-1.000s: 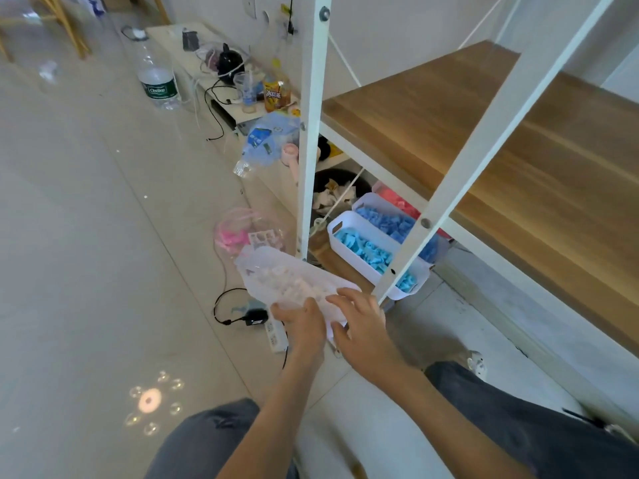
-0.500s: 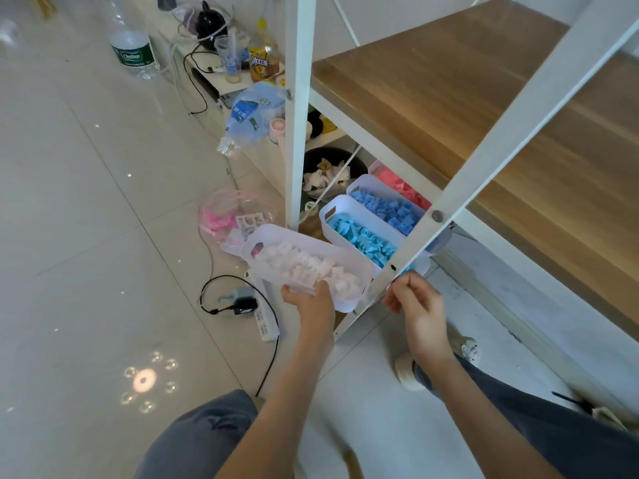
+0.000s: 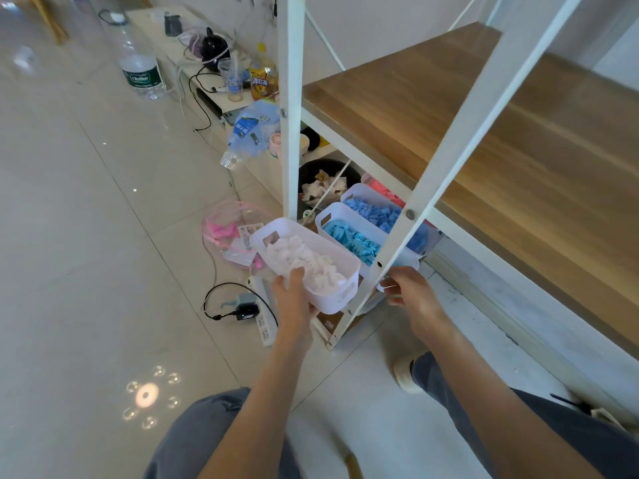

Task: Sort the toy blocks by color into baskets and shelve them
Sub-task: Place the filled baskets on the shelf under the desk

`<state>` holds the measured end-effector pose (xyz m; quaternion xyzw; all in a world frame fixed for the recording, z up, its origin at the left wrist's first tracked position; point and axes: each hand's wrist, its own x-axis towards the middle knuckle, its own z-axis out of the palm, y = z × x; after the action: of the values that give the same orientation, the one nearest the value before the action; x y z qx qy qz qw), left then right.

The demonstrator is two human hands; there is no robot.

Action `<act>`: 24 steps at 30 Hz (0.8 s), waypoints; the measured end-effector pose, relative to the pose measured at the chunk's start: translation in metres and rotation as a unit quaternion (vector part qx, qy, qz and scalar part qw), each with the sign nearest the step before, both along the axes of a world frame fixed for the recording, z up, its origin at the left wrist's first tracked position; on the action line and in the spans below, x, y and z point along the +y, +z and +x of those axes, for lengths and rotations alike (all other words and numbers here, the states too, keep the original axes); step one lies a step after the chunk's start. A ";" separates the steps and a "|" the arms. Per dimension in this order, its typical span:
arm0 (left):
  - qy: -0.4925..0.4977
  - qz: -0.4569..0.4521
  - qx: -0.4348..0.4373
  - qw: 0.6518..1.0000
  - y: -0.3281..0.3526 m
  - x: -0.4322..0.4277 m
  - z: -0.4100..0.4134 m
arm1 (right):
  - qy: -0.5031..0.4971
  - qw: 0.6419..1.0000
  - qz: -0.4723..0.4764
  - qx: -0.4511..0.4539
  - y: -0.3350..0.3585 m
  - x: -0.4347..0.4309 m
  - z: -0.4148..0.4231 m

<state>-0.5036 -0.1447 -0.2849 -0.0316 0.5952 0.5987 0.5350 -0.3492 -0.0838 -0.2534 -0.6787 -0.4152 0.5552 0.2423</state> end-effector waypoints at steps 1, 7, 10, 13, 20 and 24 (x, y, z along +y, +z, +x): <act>0.000 -0.001 0.001 1.000 0.001 -0.002 -0.003 | 0.006 1.000 -0.008 0.000 0.003 0.002 0.000; 0.003 -0.016 0.011 1.000 0.001 -0.019 -0.003 | -0.035 0.996 -0.037 0.080 0.016 -0.014 -0.012; 0.028 -0.010 -0.003 1.000 0.003 -0.023 0.004 | -0.114 0.987 0.001 0.110 0.008 -0.035 -0.022; 0.034 0.003 -0.003 0.999 0.006 -0.030 0.012 | -0.143 0.983 0.059 0.094 -0.004 -0.058 -0.035; 0.060 0.014 0.000 0.998 0.016 -0.051 0.011 | -0.035 0.988 -0.039 0.146 0.004 -0.072 -0.048; 0.013 0.026 0.039 0.999 0.028 -0.070 0.024 | 0.025 0.983 -0.051 0.176 0.012 -0.081 -0.031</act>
<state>-0.4792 -0.2151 -0.2573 -0.0025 0.5994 0.6215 0.5044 -0.3804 -0.1649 -0.2410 -0.5716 -0.3541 0.6922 0.2623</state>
